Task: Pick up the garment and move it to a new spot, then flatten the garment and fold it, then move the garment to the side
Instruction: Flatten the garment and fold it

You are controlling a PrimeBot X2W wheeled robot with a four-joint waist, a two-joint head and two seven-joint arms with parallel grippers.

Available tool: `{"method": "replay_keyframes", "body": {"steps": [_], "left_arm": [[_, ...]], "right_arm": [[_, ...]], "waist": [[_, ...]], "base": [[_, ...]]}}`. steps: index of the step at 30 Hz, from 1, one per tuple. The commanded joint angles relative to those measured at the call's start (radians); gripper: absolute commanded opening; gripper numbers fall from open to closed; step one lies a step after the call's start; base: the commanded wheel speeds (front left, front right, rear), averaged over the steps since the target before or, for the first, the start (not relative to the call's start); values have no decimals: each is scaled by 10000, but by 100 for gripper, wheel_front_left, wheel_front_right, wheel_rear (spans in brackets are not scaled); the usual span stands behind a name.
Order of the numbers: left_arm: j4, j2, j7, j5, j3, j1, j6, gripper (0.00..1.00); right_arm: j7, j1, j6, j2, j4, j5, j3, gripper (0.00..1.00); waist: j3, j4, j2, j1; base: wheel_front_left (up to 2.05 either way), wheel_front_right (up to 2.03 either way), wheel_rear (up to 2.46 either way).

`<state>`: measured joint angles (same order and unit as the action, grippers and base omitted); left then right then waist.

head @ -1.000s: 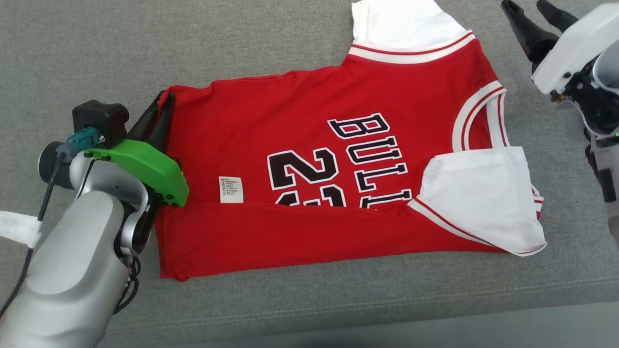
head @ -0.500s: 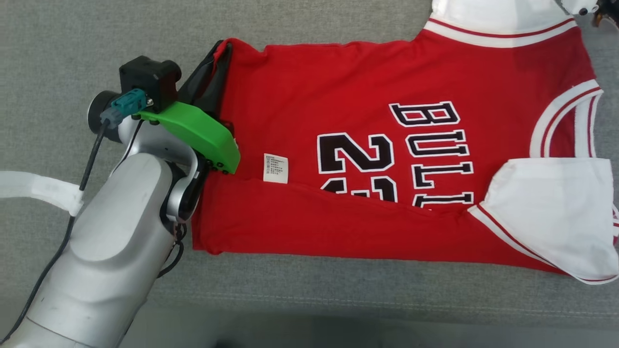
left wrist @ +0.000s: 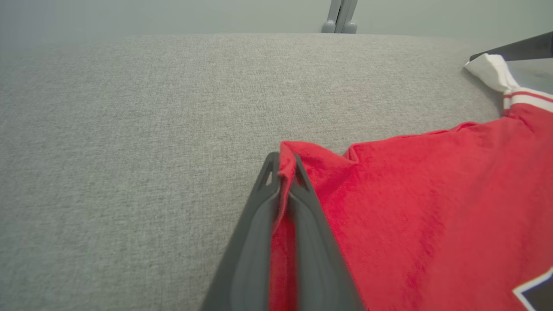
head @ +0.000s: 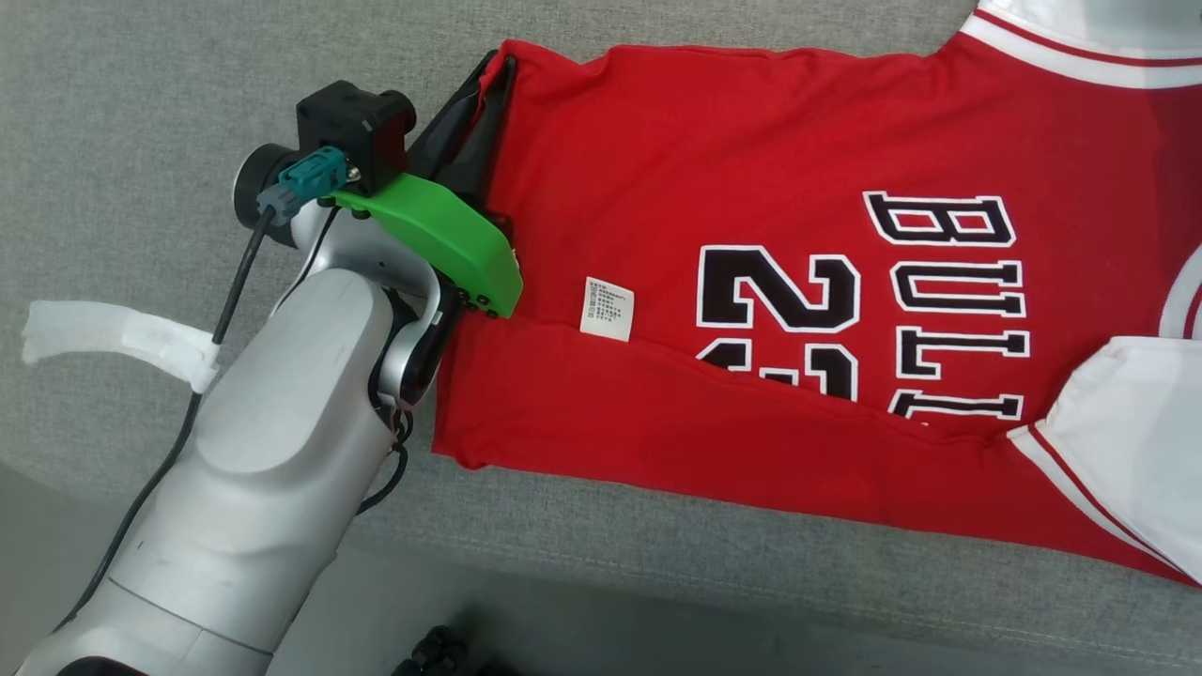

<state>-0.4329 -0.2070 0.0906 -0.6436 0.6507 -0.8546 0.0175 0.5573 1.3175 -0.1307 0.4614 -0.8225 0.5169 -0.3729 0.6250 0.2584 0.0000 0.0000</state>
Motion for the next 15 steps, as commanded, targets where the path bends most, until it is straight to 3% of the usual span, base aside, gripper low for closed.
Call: {"method": "replay_keyframes", "body": {"steps": [1, 5, 6, 7, 9, 10, 15], "left_arm": [[-87, 49, 80, -29, 25, -192, -46, 0], [-245, 162, 146, -92, 80, -283, -152, 0], [-286, 164, 155, -101, 79, -303, -156, 0], [-323, 156, 157, -120, 66, -321, -166, 0], [-377, 110, 180, -138, 34, -351, -164, 0], [-426, 44, 193, -165, 13, -364, -170, 0], [-616, -81, 99, -263, -44, -401, -230, 0]], "right_arm": [[35, 105, 0, 127, -158, -8, -81, 100], [146, 177, 0, 184, -507, 98, -276, 100], [200, 192, 0, 178, -598, 132, -305, 91], [281, 204, 0, 139, -649, 185, -358, 53], [364, 251, 0, 75, -702, 256, -452, 25], [421, 288, 0, 40, -739, 261, -580, 0], [-39, 520, 8, 39, -795, 127, -745, 0]], "waist": [[85, 122, 0, 0], [78, 224, 0, 0], [81, 228, 0, 0], [91, 220, 0, 0], [115, 175, 0, 0], [96, 101, 0, 0], [-72, -114, 0, 0]], "base": [[0, 0, 0], [0, 0, 0], [0, 0, 0], [0, 0, 0], [0, 0, 0], [0, 0, 0], [0, 0, 0]]}}
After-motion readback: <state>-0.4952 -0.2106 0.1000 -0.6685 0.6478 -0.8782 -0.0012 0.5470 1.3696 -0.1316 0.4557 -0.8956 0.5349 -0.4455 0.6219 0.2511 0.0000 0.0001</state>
